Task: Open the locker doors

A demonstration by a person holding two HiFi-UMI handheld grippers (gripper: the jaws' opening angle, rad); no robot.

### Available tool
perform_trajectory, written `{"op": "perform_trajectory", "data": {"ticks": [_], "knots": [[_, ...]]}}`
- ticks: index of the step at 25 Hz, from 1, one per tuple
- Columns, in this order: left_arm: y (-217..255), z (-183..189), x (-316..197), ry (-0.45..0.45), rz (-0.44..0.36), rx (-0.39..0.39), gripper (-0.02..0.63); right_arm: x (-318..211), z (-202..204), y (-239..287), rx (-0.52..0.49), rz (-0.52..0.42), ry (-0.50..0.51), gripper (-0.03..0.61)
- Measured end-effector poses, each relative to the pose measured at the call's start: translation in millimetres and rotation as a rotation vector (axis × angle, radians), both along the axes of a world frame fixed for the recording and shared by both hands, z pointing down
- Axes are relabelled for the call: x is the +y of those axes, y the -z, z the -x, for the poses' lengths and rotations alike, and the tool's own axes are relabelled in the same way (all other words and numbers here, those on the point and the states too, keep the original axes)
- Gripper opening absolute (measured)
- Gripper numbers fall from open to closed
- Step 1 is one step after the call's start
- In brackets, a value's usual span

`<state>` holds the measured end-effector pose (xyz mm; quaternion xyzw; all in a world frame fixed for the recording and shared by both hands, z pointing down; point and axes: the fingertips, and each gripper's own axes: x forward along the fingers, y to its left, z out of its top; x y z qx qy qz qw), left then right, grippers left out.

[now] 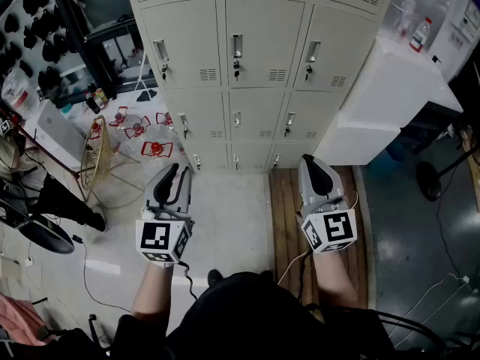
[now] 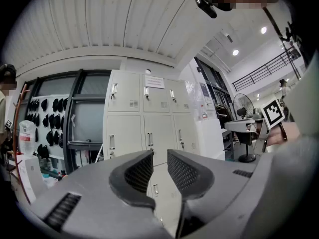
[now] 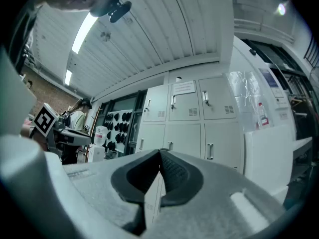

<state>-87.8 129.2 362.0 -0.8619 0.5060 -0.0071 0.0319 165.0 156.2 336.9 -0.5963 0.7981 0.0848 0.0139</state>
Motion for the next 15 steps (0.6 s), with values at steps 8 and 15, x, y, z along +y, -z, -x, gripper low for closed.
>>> {"op": "perform_trajectory", "data": {"ticks": [8,15], "knots": [[-1.1,-23.5,3.3,0.023,-0.002,-0.005,0.087,-2.3,-23.0,-3.1,-0.009,-0.001,0.027,0.004],[-13.6,-40.3,9.8,0.088,0.007,-0.030,0.087,-5.7,-48.4,-18.4,-0.063,0.026,0.069,0.009]]}}
